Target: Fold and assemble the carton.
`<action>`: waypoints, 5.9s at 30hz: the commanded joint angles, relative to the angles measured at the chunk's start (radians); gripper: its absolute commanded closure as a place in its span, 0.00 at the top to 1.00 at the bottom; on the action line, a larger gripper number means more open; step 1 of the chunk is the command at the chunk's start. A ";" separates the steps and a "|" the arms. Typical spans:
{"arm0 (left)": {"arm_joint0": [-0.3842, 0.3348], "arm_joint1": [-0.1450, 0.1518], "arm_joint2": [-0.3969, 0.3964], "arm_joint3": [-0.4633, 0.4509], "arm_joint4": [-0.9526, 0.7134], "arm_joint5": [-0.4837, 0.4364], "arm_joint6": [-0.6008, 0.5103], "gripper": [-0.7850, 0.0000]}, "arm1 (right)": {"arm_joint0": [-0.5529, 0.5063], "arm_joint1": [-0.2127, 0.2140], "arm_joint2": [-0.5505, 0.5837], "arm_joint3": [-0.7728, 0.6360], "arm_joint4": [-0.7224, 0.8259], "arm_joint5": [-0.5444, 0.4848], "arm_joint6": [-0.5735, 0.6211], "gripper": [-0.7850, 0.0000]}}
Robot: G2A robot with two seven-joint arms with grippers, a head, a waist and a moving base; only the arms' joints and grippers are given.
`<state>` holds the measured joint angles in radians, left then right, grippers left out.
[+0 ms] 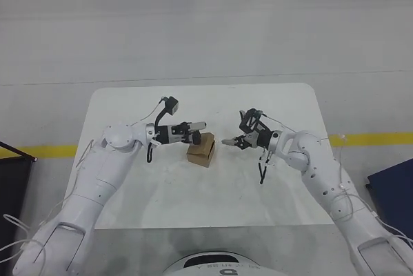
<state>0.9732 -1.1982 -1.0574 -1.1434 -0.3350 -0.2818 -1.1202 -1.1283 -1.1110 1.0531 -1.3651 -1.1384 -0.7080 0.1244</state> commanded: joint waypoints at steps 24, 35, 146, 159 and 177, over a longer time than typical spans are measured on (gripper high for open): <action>0.027 0.009 -0.005 -0.025 -0.004 0.001 0.012 1.00 | 0.024 -0.023 -0.072 -0.020 -0.039 0.051 0.041 0.88; 0.016 0.008 0.006 -0.021 -0.002 0.011 0.010 1.00 | 0.033 -0.032 -0.097 -0.023 -0.038 0.048 0.049 0.84; -0.147 -0.005 0.108 0.346 0.202 -0.142 -0.017 1.00 | 0.077 -0.069 -0.065 -0.004 -0.086 0.105 0.092 1.00; -0.147 -0.005 0.108 0.346 0.202 -0.142 -0.017 1.00 | 0.077 -0.069 -0.065 -0.004 -0.086 0.105 0.092 1.00; -0.091 0.016 0.047 0.232 0.129 -0.217 -0.021 1.00 | 0.031 -0.057 -0.027 -0.089 -0.094 0.087 0.046 1.00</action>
<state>0.8806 -1.1843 -1.0067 -0.9069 -0.2083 -0.5041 -1.1418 -1.0943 -1.1687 1.0242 -1.4471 -1.2264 -0.6234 0.1664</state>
